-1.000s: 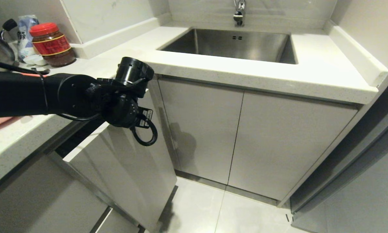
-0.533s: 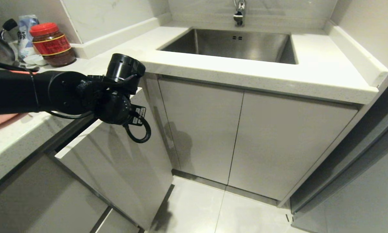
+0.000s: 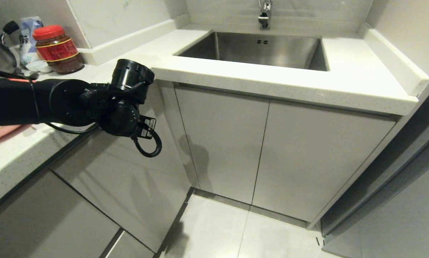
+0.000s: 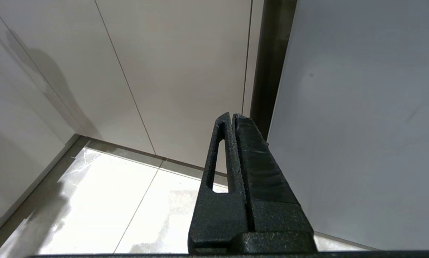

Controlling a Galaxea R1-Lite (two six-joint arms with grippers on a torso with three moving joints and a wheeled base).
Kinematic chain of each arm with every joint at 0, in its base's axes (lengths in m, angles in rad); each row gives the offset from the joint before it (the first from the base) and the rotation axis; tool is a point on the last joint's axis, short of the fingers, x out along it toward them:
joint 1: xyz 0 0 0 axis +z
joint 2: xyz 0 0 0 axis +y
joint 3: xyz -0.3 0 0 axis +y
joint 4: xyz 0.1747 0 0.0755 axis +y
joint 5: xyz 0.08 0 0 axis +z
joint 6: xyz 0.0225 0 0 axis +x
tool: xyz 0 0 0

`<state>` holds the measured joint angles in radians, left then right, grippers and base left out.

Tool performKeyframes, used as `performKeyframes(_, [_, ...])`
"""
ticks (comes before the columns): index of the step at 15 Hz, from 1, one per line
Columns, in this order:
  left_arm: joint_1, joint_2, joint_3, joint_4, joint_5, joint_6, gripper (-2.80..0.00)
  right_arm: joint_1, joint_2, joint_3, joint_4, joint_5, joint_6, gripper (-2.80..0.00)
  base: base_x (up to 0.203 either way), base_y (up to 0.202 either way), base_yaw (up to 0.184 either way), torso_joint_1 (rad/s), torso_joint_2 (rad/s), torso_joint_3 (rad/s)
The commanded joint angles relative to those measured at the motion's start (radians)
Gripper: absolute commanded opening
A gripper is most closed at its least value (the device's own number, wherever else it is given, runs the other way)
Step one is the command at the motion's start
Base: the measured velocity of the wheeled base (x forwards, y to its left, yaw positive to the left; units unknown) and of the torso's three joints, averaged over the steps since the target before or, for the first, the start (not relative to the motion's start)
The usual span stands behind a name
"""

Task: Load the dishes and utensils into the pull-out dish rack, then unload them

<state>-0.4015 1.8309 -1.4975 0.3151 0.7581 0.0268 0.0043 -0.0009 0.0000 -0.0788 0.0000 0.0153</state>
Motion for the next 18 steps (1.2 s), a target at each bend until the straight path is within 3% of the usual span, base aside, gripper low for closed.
performKeyframes(1, [-0.004,-0.001,0.013,-0.015,0.004,0.008,-2.80,0.000,0.001,0.026,-0.001,0.000,0.000,-2.80,0.000,0.000,0.000,0.000,0.00,0.000])
performKeyframes(5, [-0.039,-0.004,0.021,-0.020,0.003,0.007,-2.80,0.000,0.000,0.026,-0.001,0.000,0.000,-2.80,0.000,0.000,0.000,0.000,0.00,0.000])
performKeyframes(8, [-0.068,-0.027,0.019,-0.110,-0.018,0.004,-2.80,0.000,0.001,0.026,-0.001,0.000,0.000,-2.80,0.000,0.000,0.000,0.000,0.00,0.000])
performKeyframes(11, [-0.072,-0.125,0.017,-0.151,-0.192,-0.011,-2.80,0.000,0.001,0.026,-0.001,0.000,0.000,-2.80,0.000,0.000,0.000,0.000,0.00,0.000])
performKeyframes(18, [-0.065,-0.551,0.084,-0.154,-0.488,-0.049,-2.80,0.000,0.001,0.026,-0.001,0.000,0.000,-2.80,0.000,0.000,0.000,0.000,0.00,0.000])
